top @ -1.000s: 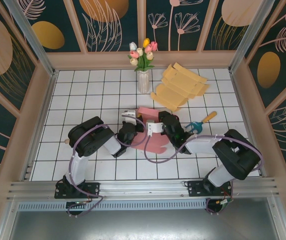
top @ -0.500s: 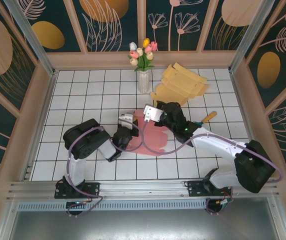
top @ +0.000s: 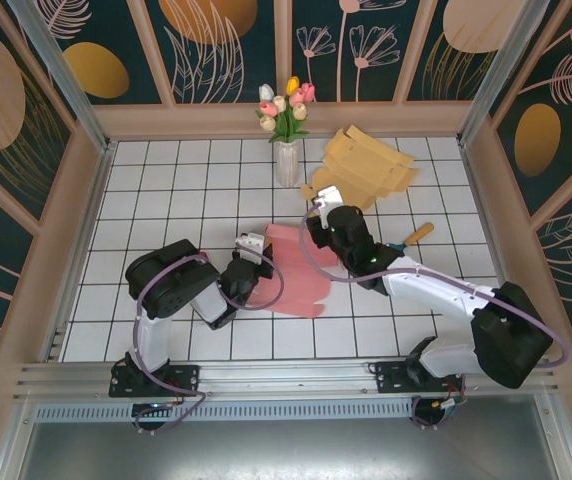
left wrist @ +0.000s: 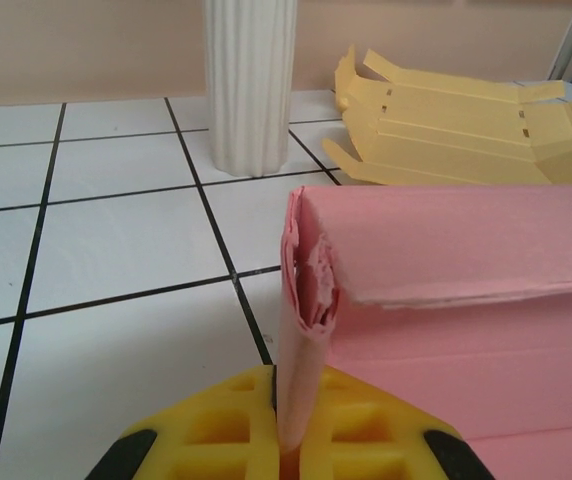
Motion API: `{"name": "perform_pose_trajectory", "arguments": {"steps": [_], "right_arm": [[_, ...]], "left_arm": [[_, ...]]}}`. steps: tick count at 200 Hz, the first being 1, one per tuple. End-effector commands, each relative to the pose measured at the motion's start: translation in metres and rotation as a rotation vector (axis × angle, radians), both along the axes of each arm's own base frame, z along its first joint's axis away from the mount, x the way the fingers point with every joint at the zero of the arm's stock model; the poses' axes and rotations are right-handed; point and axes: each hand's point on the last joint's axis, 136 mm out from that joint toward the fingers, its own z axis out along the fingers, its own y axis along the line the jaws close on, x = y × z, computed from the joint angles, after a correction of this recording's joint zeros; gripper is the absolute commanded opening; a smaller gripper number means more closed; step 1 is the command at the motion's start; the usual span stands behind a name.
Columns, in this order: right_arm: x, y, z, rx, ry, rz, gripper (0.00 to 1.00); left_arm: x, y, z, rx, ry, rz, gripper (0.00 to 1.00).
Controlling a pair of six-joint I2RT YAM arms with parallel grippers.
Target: Fold the paper box
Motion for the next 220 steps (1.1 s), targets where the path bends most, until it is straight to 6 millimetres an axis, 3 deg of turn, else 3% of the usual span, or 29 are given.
{"name": "perform_pose_trajectory", "arguments": {"steps": [1, 32, 76, 146, 170, 220], "right_arm": [[-0.006, -0.005, -0.006, 0.207, 0.141, -0.108, 0.42], [-0.020, -0.002, -0.016, 0.408, 0.254, -0.140, 0.43], [-0.028, 0.002, -0.028, 0.566, 0.344, -0.176, 0.51], [-0.035, -0.014, -0.056, 0.630, 0.372, -0.258, 0.52], [-0.034, -0.007, -0.054, 0.631, 0.365, -0.217, 0.53], [-0.029, 0.016, -0.030, 0.693, 0.347, -0.116, 0.53]], "left_arm": [[0.002, 0.002, 0.019, -0.028, -0.045, 0.009, 0.00], [0.000, 0.003, 0.022, -0.086, -0.035, 0.005, 0.00], [-0.001, 0.008, 0.021, -0.127, -0.023, 0.031, 0.00], [0.004, 0.023, 0.014, -0.149, -0.012, 0.132, 0.00], [0.002, 0.018, 0.015, -0.159, -0.012, 0.102, 0.00], [0.000, 0.009, 0.017, -0.188, -0.007, 0.048, 0.00]]}}
